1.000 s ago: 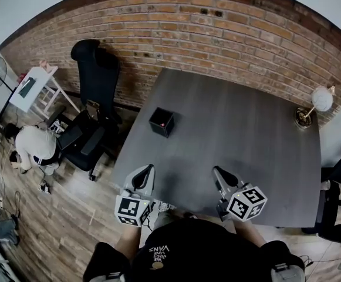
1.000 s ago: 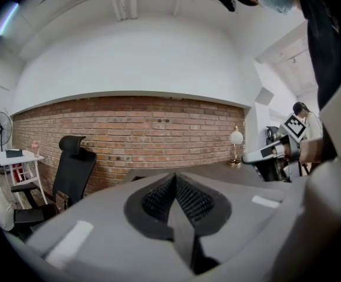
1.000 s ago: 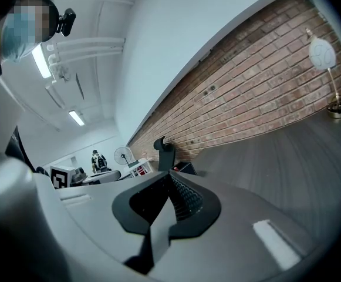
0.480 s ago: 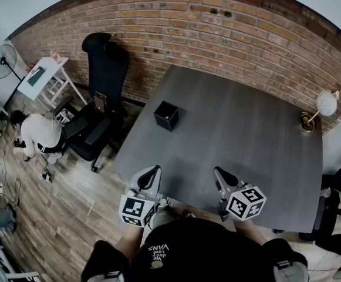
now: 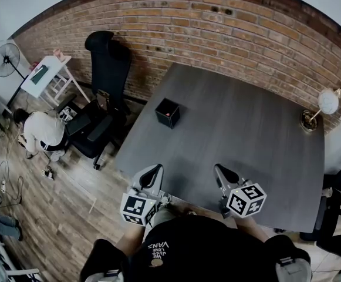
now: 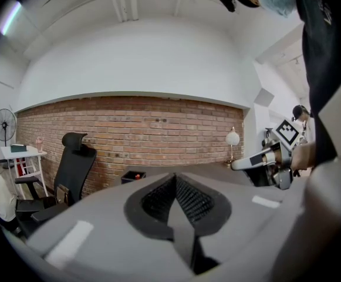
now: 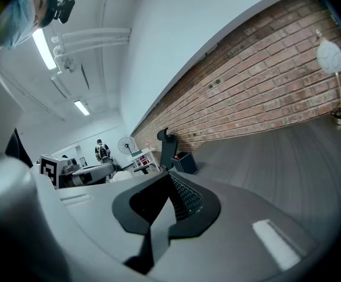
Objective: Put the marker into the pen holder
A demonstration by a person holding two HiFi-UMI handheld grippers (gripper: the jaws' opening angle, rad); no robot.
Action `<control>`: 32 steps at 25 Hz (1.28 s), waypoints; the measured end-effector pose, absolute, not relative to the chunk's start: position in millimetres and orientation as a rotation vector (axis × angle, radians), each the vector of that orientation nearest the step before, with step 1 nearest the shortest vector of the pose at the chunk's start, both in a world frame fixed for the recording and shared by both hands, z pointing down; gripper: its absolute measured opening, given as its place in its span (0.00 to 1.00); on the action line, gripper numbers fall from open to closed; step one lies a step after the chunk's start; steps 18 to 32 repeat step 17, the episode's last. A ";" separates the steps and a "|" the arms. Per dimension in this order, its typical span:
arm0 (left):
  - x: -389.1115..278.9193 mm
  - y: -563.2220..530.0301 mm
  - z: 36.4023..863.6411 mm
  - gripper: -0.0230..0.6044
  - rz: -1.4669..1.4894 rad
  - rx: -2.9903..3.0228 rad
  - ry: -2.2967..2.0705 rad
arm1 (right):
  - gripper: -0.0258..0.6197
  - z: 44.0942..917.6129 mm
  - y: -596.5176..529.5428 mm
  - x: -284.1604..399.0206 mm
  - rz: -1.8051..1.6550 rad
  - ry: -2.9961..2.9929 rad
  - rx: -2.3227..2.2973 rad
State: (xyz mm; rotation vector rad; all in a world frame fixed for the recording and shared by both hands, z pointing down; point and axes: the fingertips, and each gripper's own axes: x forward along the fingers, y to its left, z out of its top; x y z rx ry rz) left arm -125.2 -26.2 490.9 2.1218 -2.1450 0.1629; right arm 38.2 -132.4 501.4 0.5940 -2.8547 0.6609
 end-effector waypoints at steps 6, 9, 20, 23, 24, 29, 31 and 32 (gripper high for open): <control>-122.1 -30.0 490.4 0.12 0.156 2.132 -2.133 | 0.04 501.0 -134.3 40.2 0.659 -2.857 0.613; -120.4 -32.4 488.0 0.12 0.151 2.145 -2.130 | 0.04 500.2 -135.7 41.0 0.660 -2.860 0.627; -118.4 -32.5 491.8 0.12 0.143 2.143 -2.122 | 0.04 499.6 -140.1 43.9 0.657 -2.859 0.658; -118.4 -32.5 491.8 0.12 0.143 2.143 -2.122 | 0.04 499.6 -140.1 43.9 0.657 -2.859 0.658; -118.4 -32.5 491.8 0.12 0.143 2.143 -2.122 | 0.04 499.6 -140.1 43.9 0.657 -2.859 0.658; -118.4 -32.5 491.8 0.12 0.143 2.143 -2.122 | 0.04 499.6 -140.1 43.9 0.657 -2.859 0.658; -118.4 -32.5 491.8 0.12 0.143 2.143 -2.122 | 0.04 499.6 -140.1 43.9 0.657 -2.859 0.658; -118.4 -32.5 491.8 0.12 0.143 2.143 -2.122 | 0.04 499.6 -140.1 43.9 0.657 -2.859 0.658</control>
